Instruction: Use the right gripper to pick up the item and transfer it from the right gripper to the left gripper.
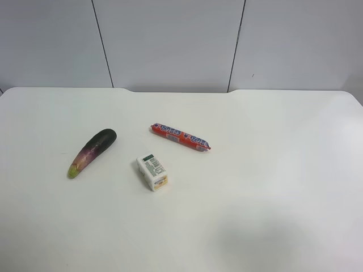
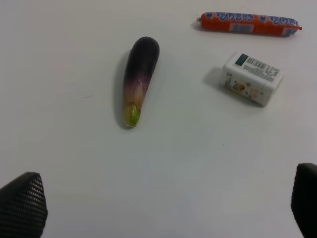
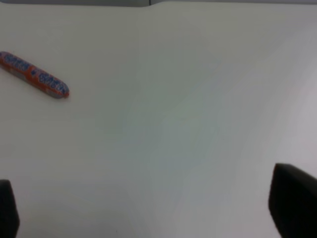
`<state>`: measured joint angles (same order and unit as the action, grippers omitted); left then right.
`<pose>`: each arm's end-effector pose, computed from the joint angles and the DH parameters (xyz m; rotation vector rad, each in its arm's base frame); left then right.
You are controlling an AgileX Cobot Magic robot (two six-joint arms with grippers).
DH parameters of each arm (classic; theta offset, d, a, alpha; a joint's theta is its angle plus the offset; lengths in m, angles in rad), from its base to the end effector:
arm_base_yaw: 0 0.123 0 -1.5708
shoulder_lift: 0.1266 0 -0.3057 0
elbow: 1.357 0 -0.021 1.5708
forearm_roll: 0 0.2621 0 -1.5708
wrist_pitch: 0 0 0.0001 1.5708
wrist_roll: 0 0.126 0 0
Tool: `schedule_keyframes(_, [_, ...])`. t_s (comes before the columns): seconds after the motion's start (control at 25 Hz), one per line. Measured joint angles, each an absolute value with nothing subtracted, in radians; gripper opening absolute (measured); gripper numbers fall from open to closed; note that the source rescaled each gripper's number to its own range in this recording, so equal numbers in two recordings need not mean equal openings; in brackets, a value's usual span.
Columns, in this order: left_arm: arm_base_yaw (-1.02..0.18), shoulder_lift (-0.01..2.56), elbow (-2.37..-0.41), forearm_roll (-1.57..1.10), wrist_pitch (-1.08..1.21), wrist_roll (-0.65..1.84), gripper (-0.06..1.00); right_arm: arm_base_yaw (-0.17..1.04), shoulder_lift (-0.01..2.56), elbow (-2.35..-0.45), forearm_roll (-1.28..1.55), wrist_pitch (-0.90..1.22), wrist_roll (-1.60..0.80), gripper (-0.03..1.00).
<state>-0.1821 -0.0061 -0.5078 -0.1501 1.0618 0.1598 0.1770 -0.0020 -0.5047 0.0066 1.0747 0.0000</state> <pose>0.0097 -0.0185 0.2702 0.3531 1.9969 -0.1932 0.0135 0.0032 0.2667 -0.1819 2.0456 0.1179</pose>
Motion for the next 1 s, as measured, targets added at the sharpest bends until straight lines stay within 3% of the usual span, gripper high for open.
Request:
schedule_keyframes(0.24, [-0.161,-0.006,-0.508,-0.150,1.062,0.160,1.00,0.177,-0.002,-0.505,0.007,1.075,0.000,1.00])
schedule_keyframes(0.6, [0.025,-0.006,-0.508,-0.150,1.062,0.160,1.00,0.174,-0.002,-0.505,0.007,1.075,0.000,1.00])
schedule_keyframes(1.0, [0.037,-0.006,-0.508,-0.150,1.062,0.160,1.00,0.059,-0.002,-0.505,0.007,1.075,0.000,1.00])
